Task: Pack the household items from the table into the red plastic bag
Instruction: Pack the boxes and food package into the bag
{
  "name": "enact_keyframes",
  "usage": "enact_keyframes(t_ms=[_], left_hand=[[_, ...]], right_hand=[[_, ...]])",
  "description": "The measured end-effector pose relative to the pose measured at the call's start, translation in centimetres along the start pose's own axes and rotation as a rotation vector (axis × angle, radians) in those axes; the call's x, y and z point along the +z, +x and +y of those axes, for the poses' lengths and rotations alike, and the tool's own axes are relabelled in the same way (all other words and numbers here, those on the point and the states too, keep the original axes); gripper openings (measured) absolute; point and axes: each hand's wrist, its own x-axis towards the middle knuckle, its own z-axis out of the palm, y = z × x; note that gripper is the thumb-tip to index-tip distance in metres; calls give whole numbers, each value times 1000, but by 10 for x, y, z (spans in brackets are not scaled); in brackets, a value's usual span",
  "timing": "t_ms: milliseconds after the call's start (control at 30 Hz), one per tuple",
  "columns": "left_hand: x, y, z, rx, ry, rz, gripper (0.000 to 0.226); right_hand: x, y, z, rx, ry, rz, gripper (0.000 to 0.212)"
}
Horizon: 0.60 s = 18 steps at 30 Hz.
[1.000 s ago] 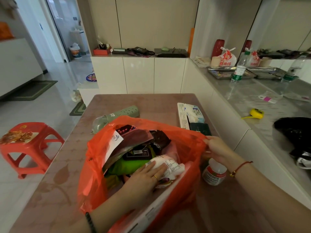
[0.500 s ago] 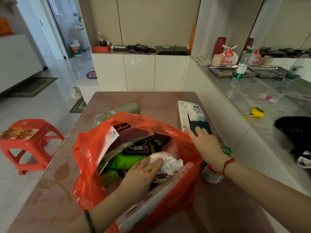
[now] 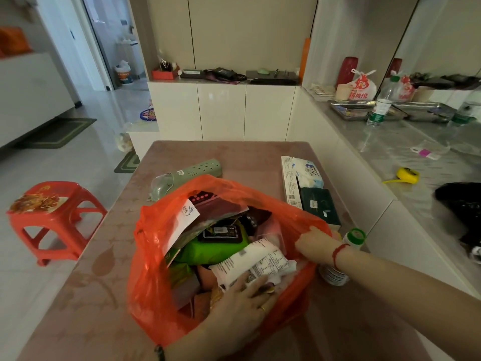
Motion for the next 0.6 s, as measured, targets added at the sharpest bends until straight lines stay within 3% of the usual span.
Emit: enact_keyframes(t_ms=[167, 400, 500, 600], left_hand=[[-2, -15, -20, -7, -49, 41, 51], [-9, -21, -27, 22, -105, 60, 49], [-3, -19, -21, 19, -66, 85, 54], [5, -11, -6, -17, -1, 77, 70]], right_hand=[[-15, -20, 20, -167, -30, -16, 20], [-17, -48, 17, -316, -33, -207, 20], [-14, -67, 11, -333, 81, -288, 20], [-13, -84, 9, -287, 257, -250, 16]])
